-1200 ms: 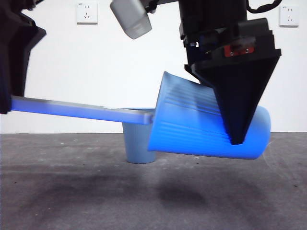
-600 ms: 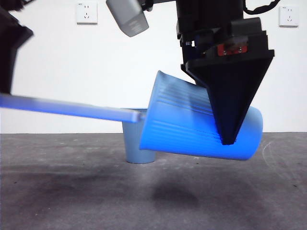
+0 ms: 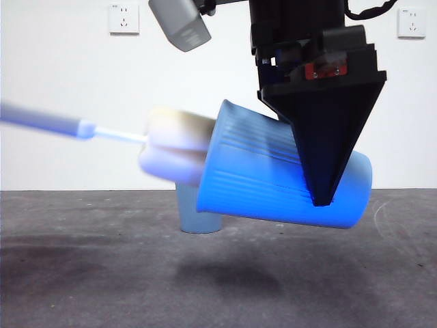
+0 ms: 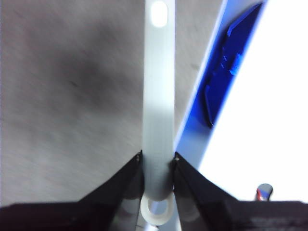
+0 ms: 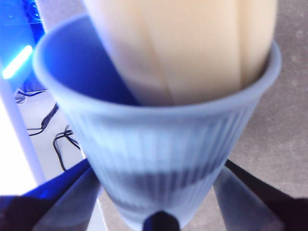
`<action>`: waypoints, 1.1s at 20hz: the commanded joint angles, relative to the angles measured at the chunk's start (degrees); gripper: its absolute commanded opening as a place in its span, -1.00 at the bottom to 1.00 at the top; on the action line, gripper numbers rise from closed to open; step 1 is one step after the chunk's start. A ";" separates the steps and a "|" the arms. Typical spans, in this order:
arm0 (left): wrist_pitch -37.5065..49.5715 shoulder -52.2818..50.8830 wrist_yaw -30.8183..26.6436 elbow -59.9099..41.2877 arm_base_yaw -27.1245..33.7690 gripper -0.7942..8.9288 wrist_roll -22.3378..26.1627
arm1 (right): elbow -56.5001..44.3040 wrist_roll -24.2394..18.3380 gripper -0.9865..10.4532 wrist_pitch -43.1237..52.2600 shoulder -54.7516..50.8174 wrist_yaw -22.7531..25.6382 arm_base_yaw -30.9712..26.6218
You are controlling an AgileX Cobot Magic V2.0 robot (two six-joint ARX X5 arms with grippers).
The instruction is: Pick up the cup brush,pick up the cup,insert the brush into the cup,clean the cup,put the cup brush back,put the cup back to the fixed position on the table
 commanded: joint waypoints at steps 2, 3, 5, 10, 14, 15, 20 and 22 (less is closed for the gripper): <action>1.49 0.15 -0.59 -4.35 -2.12 -0.86 -1.16 | 0.04 0.35 -0.85 0.07 0.15 -0.31 0.26; 1.86 0.02 -0.59 -4.28 -2.62 -0.86 -1.18 | 0.04 0.33 -0.85 0.42 0.15 -0.31 0.28; 2.78 0.09 -0.50 -4.24 -2.60 -0.86 -1.16 | 0.04 0.33 -0.85 1.29 0.15 -0.35 0.31; 5.62 1.95 -0.46 -4.24 -2.93 -0.86 -0.72 | 0.04 0.31 -0.85 2.99 0.17 -1.05 0.46; 9.16 6.40 -0.44 -4.17 -5.55 -0.86 -0.50 | 0.04 -0.04 -0.85 4.22 0.17 -1.66 1.53; 10.47 7.82 -0.39 -4.17 -6.08 -0.86 -0.52 | 0.04 -0.11 -0.85 4.81 0.17 -2.01 2.01; 17.03 12.66 1.55 -4.09 -7.72 -0.86 -1.18 | 0.04 -0.02 -0.85 6.08 0.17 -2.49 3.39; 17.62 13.11 2.36 -4.07 -7.72 -0.86 -1.40 | 0.04 0.68 -0.85 5.79 0.17 -2.45 3.41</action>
